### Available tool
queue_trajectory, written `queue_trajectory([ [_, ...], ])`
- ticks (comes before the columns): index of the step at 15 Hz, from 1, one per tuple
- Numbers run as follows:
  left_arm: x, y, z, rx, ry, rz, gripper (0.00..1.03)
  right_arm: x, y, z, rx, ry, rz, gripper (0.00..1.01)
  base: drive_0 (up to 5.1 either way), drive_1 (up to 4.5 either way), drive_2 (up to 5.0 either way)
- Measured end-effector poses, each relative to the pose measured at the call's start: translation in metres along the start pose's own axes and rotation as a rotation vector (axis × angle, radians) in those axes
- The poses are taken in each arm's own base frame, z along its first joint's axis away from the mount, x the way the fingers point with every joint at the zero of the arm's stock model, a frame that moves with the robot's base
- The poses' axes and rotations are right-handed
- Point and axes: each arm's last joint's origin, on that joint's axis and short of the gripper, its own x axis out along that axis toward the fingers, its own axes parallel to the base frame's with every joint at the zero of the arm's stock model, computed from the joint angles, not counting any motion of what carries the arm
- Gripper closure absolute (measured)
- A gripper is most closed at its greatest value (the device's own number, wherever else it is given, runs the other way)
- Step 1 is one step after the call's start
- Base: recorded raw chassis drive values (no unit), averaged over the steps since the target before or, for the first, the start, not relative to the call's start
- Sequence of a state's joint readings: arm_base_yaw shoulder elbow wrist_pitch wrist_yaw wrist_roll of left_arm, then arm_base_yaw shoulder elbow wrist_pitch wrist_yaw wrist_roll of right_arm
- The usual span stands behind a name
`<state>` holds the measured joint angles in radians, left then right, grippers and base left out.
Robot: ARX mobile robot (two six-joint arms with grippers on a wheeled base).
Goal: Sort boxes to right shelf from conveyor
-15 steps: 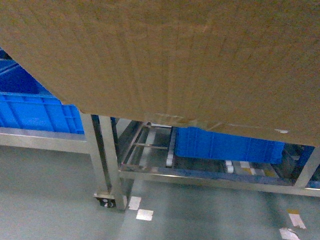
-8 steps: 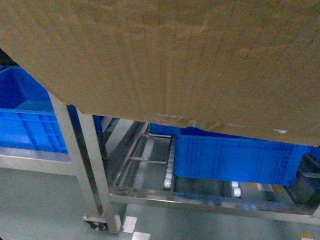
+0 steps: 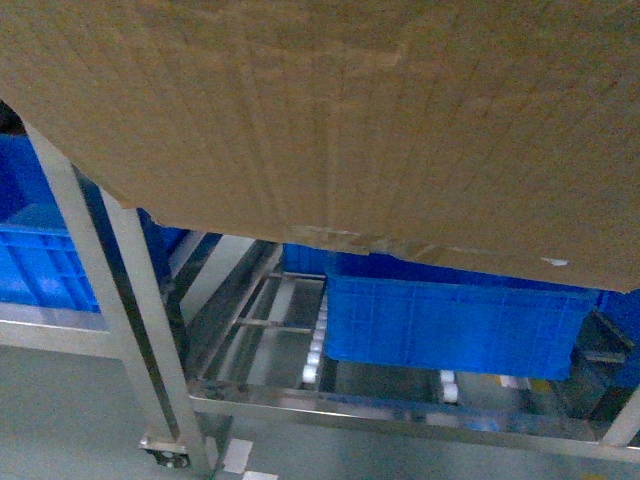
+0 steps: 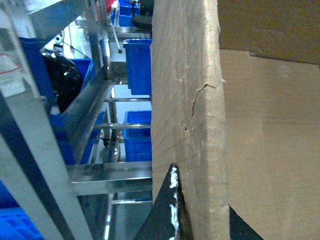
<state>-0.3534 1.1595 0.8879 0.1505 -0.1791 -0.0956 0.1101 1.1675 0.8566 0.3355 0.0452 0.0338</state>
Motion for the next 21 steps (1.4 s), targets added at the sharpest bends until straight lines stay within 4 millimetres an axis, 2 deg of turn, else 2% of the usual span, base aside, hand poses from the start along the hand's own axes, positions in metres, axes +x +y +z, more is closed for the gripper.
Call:
queue_trajectory([
  [3, 0.0000, -0.0003, -0.0003, 0.000, 0.003, -0.001, 0.99, 0.0000, -0.0002, -0.0002, 0.000, 0.002, -0.002, 0.98, 4.8, -2.10, -2.1],
  [6, -0.0003, -0.0016, 0.0000, 0.001, 0.000, -0.008, 0.99, -0.0001, -0.0021, 0.0000, 0.000, 0.002, -0.011, 0.98, 0.0, 0.00, 0.0],
  [9, -0.0011, -0.0012, 0.0008, -0.001, -0.005, -0.005, 0.99, -0.0019, -0.0014, 0.0023, 0.000, -0.010, -0.006, 0.98, 0.1, 3.36, -3.2],
  [10, -0.0011, -0.0012, 0.0009, -0.001, -0.006, -0.006, 0.99, -0.0022, -0.0015, 0.0023, 0.001, -0.008, -0.006, 0.98, -2.6, 4.88, -2.6],
  [15, 0.0002, -0.0006, -0.0003, 0.000, 0.001, -0.003, 0.99, -0.0005, -0.0014, 0.0004, 0.000, -0.001, -0.005, 0.98, 0.0, 0.00, 0.0],
  [18, -0.0001, -0.0018, -0.0003, 0.001, 0.001, -0.008, 0.99, -0.0010, -0.0020, 0.0009, 0.000, -0.002, -0.010, 0.98, -4.6, 3.89, 0.7],
  [21, 0.0000, -0.0011, 0.0000, 0.000, -0.001, -0.005, 0.99, -0.0011, -0.0015, 0.0010, 0.000, -0.004, -0.006, 0.98, 0.1, 0.11, 0.1],
])
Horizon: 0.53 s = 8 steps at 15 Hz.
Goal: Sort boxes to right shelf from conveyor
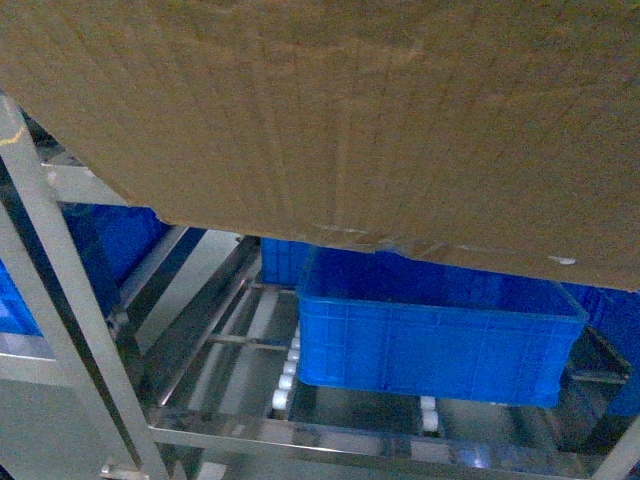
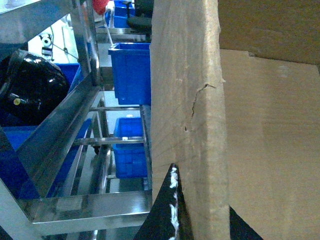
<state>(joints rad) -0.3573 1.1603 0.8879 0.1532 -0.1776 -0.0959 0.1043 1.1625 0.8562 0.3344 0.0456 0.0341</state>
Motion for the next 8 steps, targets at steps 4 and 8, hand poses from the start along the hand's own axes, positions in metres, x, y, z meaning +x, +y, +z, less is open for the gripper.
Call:
queue_trajectory([
  [4, 0.0002, 0.0014, -0.0002, 0.000, 0.003, 0.006, 0.99, 0.0004, 0.0013, -0.0006, 0.000, 0.002, 0.006, 0.98, 0.0, 0.00, 0.0],
  [8, 0.0001, 0.0011, -0.0013, -0.001, 0.020, 0.004, 0.99, 0.0004, 0.0013, -0.0008, 0.000, 0.006, 0.005, 0.98, 0.0, 0.00, 0.0],
])
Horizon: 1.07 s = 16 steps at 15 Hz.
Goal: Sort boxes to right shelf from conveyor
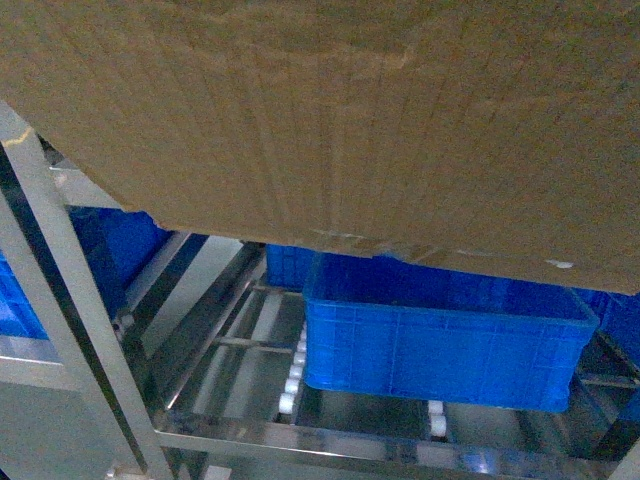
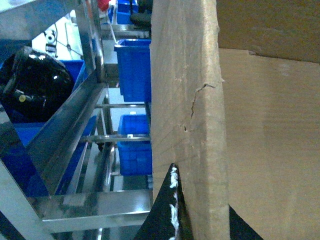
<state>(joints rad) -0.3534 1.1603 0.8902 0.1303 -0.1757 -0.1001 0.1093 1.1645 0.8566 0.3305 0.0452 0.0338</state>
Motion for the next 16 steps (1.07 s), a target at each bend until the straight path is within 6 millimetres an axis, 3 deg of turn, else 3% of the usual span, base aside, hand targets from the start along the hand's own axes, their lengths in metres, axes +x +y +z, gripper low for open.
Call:
queue_trajectory([
  [2, 0.001, 0.002, 0.004, -0.028, 0.048, -0.001, 0.99, 0.008, 0.002, 0.001, -0.001, 0.040, 0.012, 0.98, 0.0, 0.00, 0.0],
  [6, 0.010, 0.003, 0.027, -0.108, 0.096, 0.012, 0.99, 0.040, 0.015, 0.030, -0.016, -0.004, 0.040, 0.98, 0.0, 0.00, 0.0],
  [10, 0.043, 0.007, 0.036, -0.133, 0.218, -0.050, 0.99, 0.066, 0.017, 0.030, -0.006, 0.071, 0.011, 0.98, 0.0, 0.00, 0.0],
  [12, 0.056, 0.005, 0.035, -0.116, 0.230, -0.067, 0.99, 0.072, 0.014, 0.028, -0.007, 0.083, -0.009, 0.98, 0.0, 0.00, 0.0],
  [16, 0.055, 0.004, 0.037, -0.106, 0.226, -0.073, 0.99, 0.072, 0.012, 0.029, -0.006, 0.080, -0.013, 0.98, 0.0, 1.08, -1.1],
])
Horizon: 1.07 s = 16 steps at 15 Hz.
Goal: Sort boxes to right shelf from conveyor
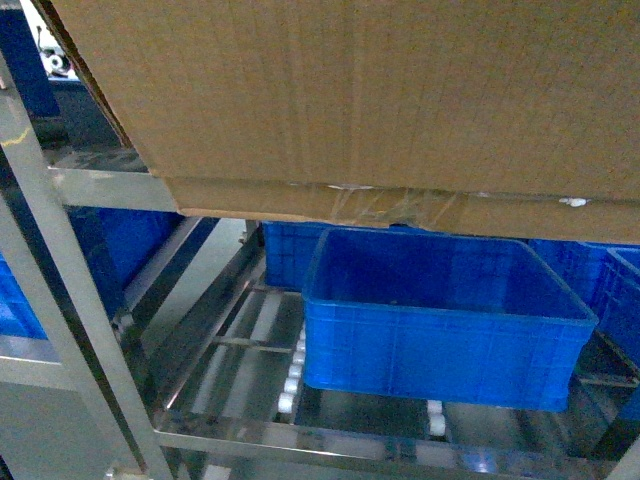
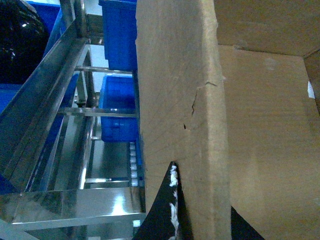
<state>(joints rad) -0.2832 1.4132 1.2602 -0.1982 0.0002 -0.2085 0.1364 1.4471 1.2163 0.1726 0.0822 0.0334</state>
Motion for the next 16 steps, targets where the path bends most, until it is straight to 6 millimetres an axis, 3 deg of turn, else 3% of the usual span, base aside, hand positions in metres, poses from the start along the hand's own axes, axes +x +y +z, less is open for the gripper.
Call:
queue_trajectory([
  [7, -0.0021, -0.0006, 0.0017, 0.003, -0.006, -0.002, 0.99, -0.0007, 0.0000, 0.0017, 0.001, -0.006, 0.000, 0.98, 0.0, 4.32, -4.3],
  [14, 0.0001, 0.0002, 0.0001, 0.003, 0.009, 0.002, 0.99, 0.0012, 0.0002, -0.0008, -0.001, 0.014, 0.004, 0.98, 0.0, 0.25, -0.2],
  [16, 0.0036, -0.0028, 0.0084, 0.003, 0.056, -0.010, 0.99, 0.0057, -0.0017, 0.0024, 0.015, 0.057, 0.011, 0.98, 0.0, 0.00, 0.0],
])
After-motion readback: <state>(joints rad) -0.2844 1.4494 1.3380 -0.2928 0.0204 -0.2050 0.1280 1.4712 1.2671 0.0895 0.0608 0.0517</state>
